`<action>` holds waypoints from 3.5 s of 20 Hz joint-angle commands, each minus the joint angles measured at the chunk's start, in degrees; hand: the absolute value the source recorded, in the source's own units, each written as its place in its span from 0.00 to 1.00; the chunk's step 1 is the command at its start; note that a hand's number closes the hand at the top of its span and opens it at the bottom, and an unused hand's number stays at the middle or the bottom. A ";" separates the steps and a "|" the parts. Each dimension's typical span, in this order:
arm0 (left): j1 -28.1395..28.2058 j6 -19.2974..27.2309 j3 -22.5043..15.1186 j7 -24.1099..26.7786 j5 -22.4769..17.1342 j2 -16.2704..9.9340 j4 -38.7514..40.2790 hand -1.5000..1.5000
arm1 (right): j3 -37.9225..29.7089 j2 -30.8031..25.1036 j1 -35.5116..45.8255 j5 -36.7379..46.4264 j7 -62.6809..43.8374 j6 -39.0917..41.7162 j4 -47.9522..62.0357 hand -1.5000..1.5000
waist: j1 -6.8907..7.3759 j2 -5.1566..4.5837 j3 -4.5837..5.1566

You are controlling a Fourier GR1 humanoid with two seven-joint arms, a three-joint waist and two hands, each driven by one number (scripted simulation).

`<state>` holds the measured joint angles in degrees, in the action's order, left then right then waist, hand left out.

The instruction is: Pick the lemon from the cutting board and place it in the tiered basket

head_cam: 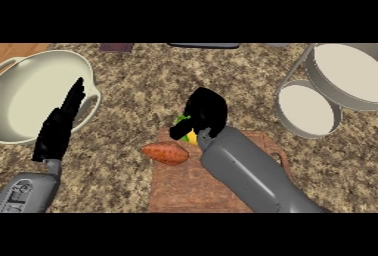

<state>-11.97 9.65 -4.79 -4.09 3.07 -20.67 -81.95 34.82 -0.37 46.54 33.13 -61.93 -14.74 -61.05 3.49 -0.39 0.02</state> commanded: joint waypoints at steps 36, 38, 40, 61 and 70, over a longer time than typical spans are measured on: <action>5.86 -0.48 3.17 1.03 2.17 0.64 -2.50 0.50 | -18.90 -20.64 22.95 30.38 3.09 15.73 10.71 1.00 | -3.13 0.54 0.03; 1.85 -1.39 3.90 -4.74 1.51 -0.17 -3.66 0.50 | -18.91 -22.23 19.60 31.14 3.94 15.21 7.74 1.00 | -3.82 0.63 -0.04; 3.89 -0.66 3.62 1.03 2.53 1.73 -0.77 0.50 | -20.29 -23.45 20.45 31.89 4.78 15.99 7.59 1.00 | -3.49 0.47 0.00; 2.86 -2.09 5.79 0.08 4.21 2.98 -0.64 0.50 | -38.26 -22.39 3.12 15.94 18.63 12.40 5.87 0.00 | -3.27 0.32 -0.03; 2.90 -1.60 4.96 0.94 5.91 5.66 -0.40 0.50 | -41.94 -21.80 -1.29 14.74 23.46 2.05 -2.66 0.00 | -3.49 0.46 -0.02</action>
<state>-9.40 6.85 1.31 -3.25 7.47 -16.84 -81.89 -5.86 -22.45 46.52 48.38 -39.40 -9.66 -60.08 0.07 0.16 0.04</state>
